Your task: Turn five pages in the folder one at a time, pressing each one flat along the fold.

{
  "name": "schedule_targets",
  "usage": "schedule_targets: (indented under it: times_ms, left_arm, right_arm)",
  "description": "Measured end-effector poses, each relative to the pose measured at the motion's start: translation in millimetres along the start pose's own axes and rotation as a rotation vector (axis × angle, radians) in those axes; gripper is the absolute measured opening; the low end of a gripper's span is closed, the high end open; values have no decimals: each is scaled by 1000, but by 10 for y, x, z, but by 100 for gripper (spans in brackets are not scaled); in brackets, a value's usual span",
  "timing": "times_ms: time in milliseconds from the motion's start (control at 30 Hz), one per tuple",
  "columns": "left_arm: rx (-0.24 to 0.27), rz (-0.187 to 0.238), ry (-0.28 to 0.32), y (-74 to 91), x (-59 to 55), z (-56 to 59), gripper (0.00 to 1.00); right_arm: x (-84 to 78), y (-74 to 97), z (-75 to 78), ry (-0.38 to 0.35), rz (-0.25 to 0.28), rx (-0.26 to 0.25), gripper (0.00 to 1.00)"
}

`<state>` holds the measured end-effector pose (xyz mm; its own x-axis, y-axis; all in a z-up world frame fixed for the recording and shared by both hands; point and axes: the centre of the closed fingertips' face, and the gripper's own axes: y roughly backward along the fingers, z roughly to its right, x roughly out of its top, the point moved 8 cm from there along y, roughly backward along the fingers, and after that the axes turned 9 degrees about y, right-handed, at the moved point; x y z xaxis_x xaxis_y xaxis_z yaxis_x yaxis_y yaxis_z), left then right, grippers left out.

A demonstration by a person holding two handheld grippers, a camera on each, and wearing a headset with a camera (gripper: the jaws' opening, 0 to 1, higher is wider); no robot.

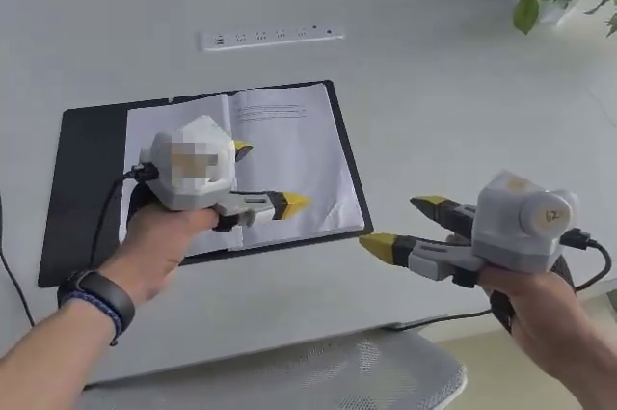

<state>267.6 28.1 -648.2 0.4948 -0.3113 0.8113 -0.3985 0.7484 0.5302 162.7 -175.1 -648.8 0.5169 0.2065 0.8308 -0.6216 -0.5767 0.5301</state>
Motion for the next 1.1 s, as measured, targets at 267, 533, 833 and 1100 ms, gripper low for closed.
schedule_targets:
  times_ms: [267, 533, 833, 1100]
  left_arm:
    - [-32, -37, -19, -343, -60, 83, 69]
    - [-40, -53, 21, -644, -131, 115, 67]
    - [-40, -116, 13, -902, -317, 131, 65]
    - [-25, -148, 2, -1051, -430, 178, 63]
  right_arm:
    - [-33, 12, 21, -8, -4, -1, 65]
    - [-44, 31, 53, -22, -3, -5, 64]
    - [-6, 2, 48, -26, -5, 6, 65]
    - [-7, -39, 34, -18, -16, 25, 64]
